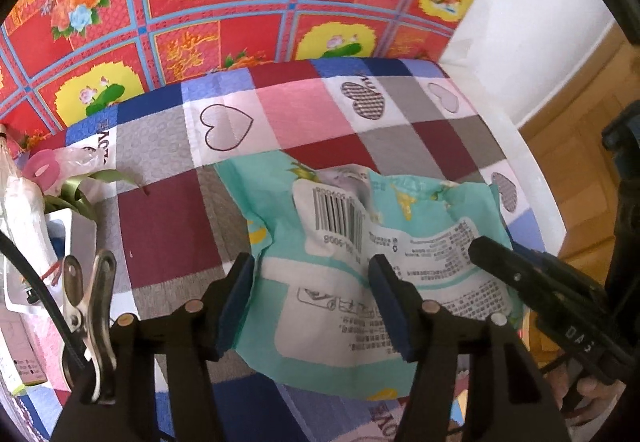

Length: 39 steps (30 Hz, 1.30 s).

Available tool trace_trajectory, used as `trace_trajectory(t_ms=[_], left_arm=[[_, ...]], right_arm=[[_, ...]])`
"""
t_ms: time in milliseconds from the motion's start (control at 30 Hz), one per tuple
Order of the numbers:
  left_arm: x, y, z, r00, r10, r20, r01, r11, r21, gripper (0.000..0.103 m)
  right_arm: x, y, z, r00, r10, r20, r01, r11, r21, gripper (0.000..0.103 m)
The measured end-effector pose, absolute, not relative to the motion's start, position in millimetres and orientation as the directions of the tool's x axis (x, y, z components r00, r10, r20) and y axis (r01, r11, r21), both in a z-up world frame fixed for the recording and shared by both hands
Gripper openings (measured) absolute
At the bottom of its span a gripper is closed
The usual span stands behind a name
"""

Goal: Collect trash
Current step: 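Carry the teal wipes packet with both grippers over the red bucket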

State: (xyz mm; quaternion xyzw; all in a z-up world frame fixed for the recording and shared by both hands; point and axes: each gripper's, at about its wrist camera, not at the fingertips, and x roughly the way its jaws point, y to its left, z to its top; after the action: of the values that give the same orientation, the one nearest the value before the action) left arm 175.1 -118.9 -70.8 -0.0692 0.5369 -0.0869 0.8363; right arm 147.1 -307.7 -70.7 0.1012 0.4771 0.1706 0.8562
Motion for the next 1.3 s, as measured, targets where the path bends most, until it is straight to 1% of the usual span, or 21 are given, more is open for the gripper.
trace_trajectory(t_ms=[267, 533, 933, 1300], left_arm=[[148.0, -128.6, -52.3, 0.435, -0.243, -0.867, 0.132, 0.97, -0.205, 0.062], [123.5, -153.1, -39.0, 0.448, -0.281, -0.849, 0.21, 0.956, -0.206, 0.062], [94.3, -214.7, -34.1, 0.398, -0.355, -0.846, 0.347, 0.912, -0.22, 0.061], [69.4, -294.9, -24.6, 0.351, -0.41, -0.842, 0.472, 0.854, -0.218, 0.06]], right_arm=[[109.9, -322.7, -54.2, 0.553, 0.357, -0.753, -0.157, 0.932, 0.327, 0.024], [70.4, -353.8, -43.3, 0.609, 0.293, -0.737, -0.072, 0.946, 0.317, 0.024], [13.0, -414.1, -36.7, 0.65, 0.19, -0.736, 0.067, 0.95, 0.304, 0.024], [-37.8, -485.5, -29.8, 0.679, 0.1, -0.727, 0.184, 0.936, 0.3, 0.024]])
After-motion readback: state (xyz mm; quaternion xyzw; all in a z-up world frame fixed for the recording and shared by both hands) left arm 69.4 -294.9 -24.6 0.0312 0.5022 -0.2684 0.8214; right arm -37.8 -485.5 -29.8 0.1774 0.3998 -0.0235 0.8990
